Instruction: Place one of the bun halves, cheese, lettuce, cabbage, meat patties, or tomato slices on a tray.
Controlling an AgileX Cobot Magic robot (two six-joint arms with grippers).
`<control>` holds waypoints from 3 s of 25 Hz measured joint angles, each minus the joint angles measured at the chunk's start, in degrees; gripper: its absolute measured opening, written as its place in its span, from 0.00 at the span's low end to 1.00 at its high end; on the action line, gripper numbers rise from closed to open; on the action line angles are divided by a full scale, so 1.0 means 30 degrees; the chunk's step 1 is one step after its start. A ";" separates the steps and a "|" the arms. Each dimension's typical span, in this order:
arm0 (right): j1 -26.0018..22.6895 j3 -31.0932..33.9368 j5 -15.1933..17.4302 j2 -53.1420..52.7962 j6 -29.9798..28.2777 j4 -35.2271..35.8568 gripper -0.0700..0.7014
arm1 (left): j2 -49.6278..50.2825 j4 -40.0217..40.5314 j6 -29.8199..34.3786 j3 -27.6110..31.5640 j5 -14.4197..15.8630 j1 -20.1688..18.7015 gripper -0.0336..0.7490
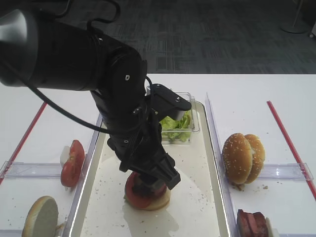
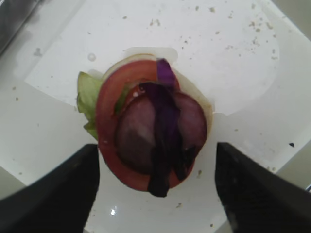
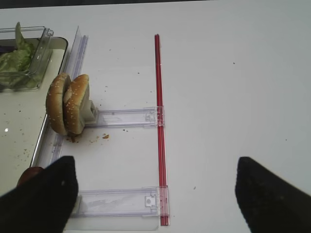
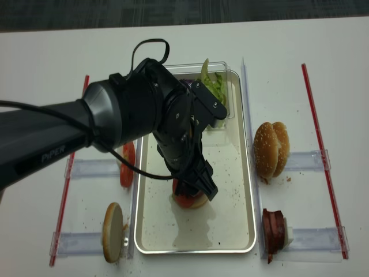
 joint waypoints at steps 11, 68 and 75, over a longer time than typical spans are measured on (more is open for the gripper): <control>0.0000 0.0000 0.0000 0.0000 0.0000 0.0000 0.96 | 0.0000 0.0034 0.0000 0.0000 -0.0037 0.0000 0.84; 0.0000 0.0000 0.0000 0.0000 0.0000 0.0000 0.96 | 0.0000 0.0570 0.0000 0.0000 0.0797 1.1807 0.85; 0.0000 0.0000 0.0000 0.0000 0.0000 0.0000 0.96 | 0.0000 0.0570 0.0000 0.0000 0.0797 1.3611 0.85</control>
